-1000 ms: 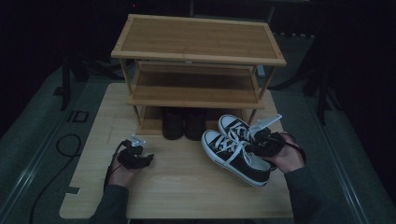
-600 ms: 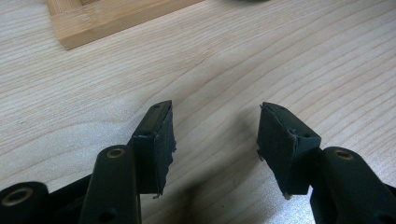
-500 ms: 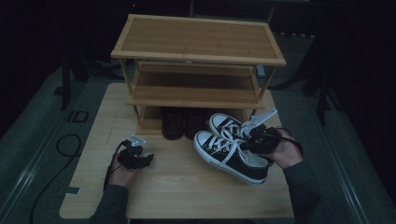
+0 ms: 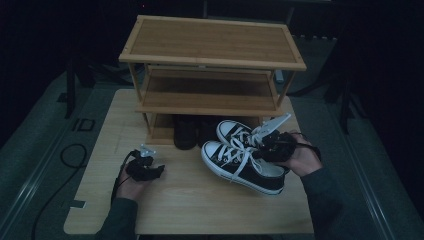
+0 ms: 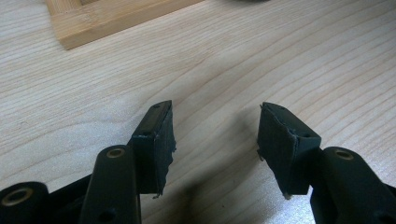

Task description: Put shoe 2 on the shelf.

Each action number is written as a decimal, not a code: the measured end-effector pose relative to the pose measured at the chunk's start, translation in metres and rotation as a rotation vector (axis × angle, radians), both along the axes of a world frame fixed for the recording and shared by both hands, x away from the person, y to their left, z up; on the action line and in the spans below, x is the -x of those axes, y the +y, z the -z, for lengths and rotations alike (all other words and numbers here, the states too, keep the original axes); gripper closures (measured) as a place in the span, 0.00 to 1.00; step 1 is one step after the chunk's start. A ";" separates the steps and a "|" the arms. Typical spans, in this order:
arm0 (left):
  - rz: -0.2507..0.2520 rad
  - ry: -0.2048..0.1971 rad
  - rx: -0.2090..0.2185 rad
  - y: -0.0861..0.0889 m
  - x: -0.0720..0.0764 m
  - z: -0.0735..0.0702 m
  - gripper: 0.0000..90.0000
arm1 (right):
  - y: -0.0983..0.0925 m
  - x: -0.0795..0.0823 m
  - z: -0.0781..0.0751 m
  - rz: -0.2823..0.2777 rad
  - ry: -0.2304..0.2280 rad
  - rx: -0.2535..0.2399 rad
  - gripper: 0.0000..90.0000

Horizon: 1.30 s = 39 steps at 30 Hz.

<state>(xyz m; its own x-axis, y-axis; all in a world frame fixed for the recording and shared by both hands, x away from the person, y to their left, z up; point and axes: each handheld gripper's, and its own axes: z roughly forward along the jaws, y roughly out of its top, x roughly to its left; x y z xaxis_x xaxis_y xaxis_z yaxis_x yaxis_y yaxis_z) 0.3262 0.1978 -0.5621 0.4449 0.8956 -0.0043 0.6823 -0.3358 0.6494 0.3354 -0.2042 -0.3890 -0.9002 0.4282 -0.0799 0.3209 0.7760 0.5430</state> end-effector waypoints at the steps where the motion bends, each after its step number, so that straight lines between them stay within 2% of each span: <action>1: 0.000 0.000 0.001 0.000 0.000 0.000 0.52 | 0.001 0.000 -0.002 -0.005 -0.005 -0.001 0.94; 5: -0.001 0.000 0.000 0.000 0.000 0.000 0.51 | 0.004 0.000 -0.006 -0.017 -0.011 -0.014 0.94; 11: -0.001 -0.001 0.001 0.000 0.000 0.000 0.51 | 0.013 0.002 -0.012 -0.053 -0.012 -0.001 0.94; 21: 0.001 -0.003 0.005 0.001 0.000 0.000 0.51 | 0.024 0.004 -0.029 -0.117 -0.010 -0.038 0.94; 24: 0.000 -0.003 0.005 0.001 0.000 0.000 0.51 | 0.025 0.006 -0.035 -0.124 -0.011 -0.057 0.94; 36: 0.001 -0.003 0.010 0.001 0.001 0.001 0.51 | 0.028 0.006 -0.053 -0.138 -0.040 -0.058 0.94; 39: 0.000 -0.004 0.009 0.001 0.001 0.001 0.51 | 0.028 0.005 -0.062 -0.144 -0.049 -0.071 0.94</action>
